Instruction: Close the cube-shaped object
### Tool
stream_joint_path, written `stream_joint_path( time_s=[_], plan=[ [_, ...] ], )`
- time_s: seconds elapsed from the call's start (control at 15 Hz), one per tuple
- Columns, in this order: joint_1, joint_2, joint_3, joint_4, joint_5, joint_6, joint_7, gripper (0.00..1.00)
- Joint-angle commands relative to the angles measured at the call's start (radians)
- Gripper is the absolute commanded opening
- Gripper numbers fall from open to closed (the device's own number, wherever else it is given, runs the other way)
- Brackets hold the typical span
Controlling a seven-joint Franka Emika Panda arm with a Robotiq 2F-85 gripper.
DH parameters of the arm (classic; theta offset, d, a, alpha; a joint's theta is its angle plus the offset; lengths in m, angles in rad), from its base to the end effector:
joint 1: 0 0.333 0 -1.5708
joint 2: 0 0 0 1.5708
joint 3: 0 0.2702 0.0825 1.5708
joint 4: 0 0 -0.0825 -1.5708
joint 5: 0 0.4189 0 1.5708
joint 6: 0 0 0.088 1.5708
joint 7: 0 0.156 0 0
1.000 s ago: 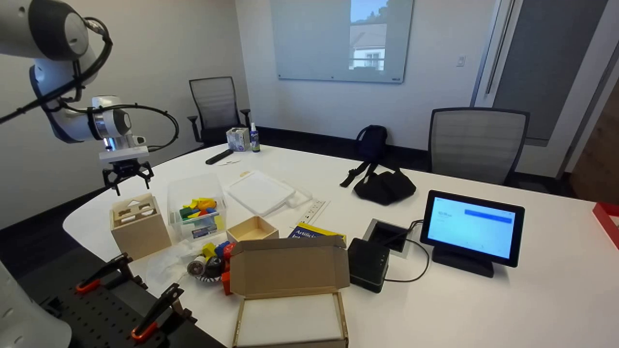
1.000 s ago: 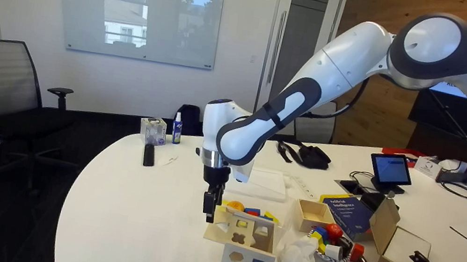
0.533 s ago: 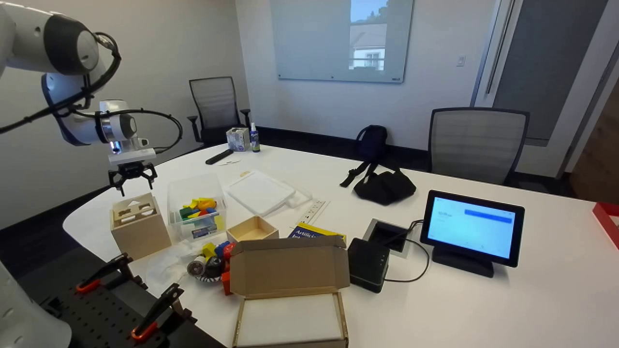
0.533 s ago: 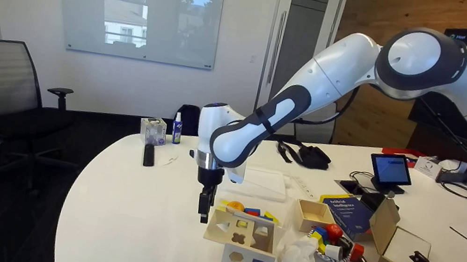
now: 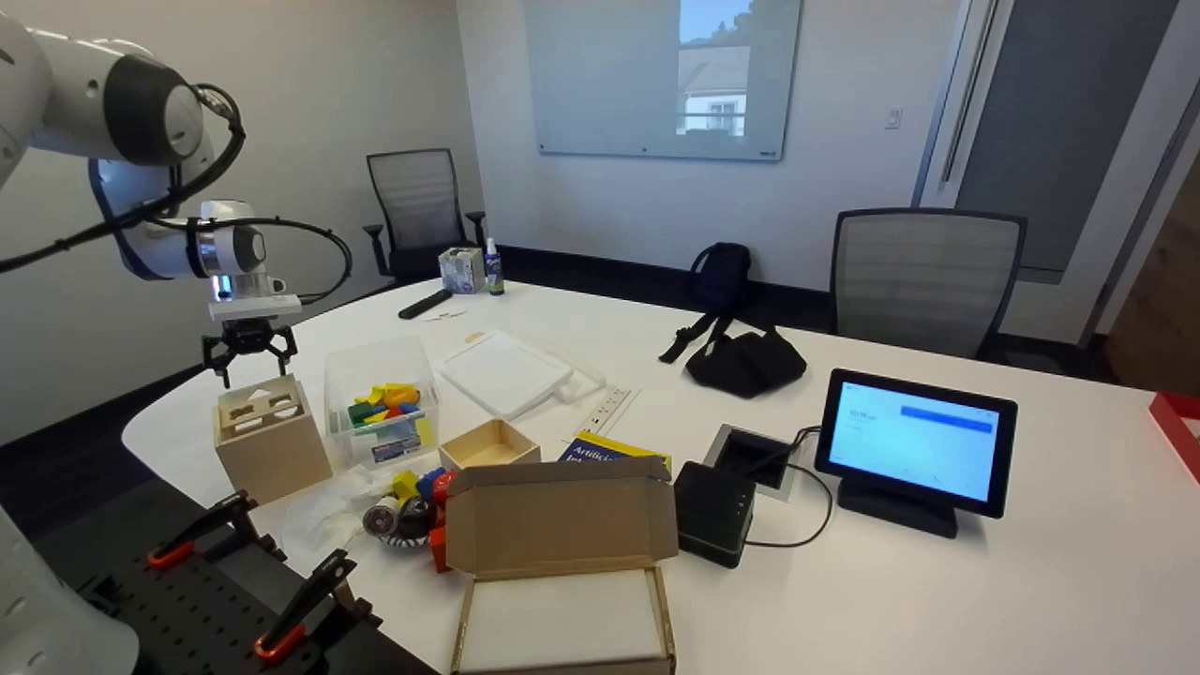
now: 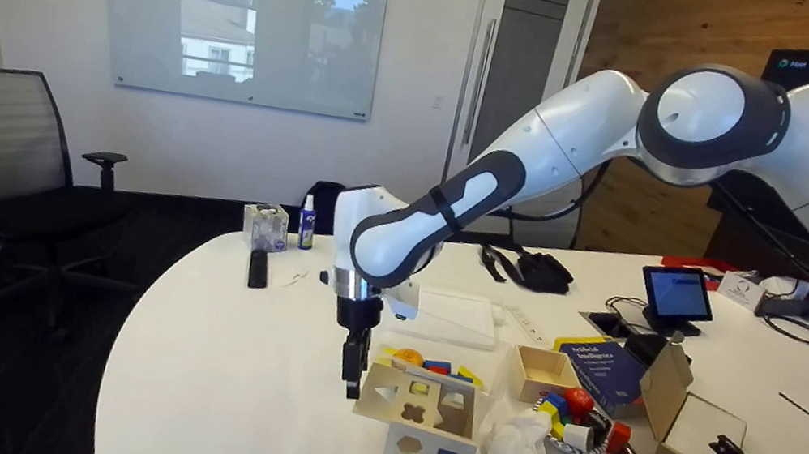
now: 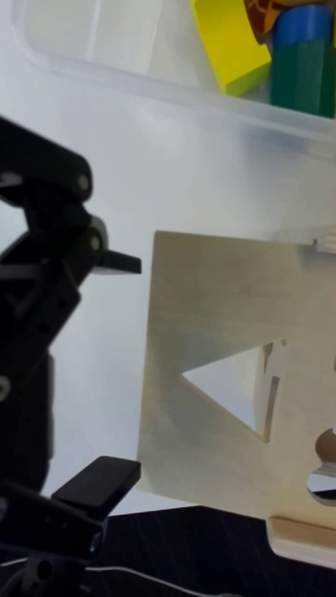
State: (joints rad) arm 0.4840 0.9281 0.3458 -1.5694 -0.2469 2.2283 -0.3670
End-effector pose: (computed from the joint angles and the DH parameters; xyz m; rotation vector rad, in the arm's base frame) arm 0.4406 0.4687 -0.0021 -2.4661 -1.8152 0.3457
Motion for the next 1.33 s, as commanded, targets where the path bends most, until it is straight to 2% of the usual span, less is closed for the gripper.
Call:
stream_joint_path(
  time_s=[0.0, 0.47, 1.27],
  plan=[
    [0.011, -0.007, -0.005, 0.029, 0.021, -0.113, 0.028, 1.0],
    [0.012, -0.006, -0.004, 0.036, 0.038, -0.223, 0.077, 1.0],
    [0.004, -0.02, -0.009, 0.021, 0.09, -0.315, 0.16, 1.0]
  ],
)
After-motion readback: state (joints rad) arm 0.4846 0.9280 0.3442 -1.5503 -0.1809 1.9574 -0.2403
